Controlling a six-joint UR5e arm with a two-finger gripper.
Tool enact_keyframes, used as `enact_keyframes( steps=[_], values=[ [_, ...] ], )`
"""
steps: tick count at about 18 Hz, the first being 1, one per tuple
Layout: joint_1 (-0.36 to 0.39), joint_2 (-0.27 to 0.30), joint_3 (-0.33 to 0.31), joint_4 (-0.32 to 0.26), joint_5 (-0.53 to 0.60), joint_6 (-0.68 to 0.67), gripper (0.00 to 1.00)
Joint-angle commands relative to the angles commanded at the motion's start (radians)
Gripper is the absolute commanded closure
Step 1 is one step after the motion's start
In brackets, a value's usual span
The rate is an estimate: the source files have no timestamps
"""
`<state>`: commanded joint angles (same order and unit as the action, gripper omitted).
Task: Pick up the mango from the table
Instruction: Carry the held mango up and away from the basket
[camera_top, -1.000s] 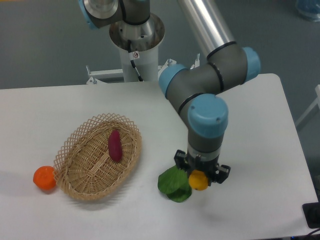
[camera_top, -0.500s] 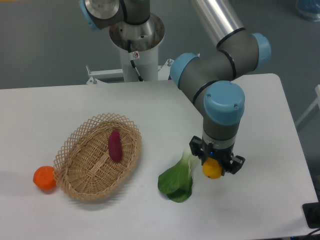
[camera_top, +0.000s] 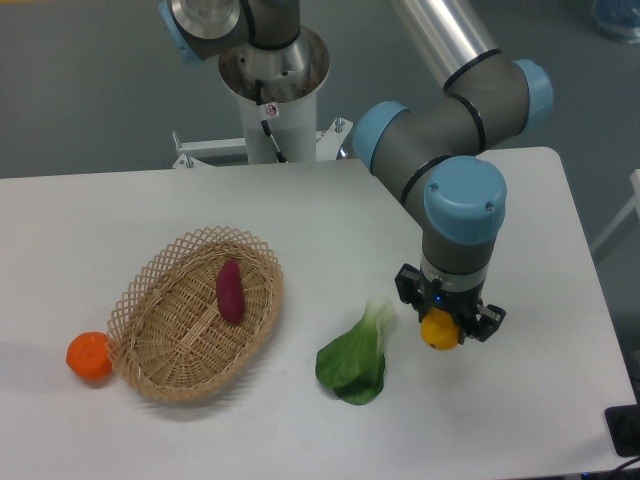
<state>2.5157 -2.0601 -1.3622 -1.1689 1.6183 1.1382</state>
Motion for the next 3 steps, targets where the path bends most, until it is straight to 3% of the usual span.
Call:
enact_keyframes(
  steps=[3],
  values=[
    [0.002, 0.000, 0.000, 0.000, 0.000, 0.000, 0.64]
  ],
)
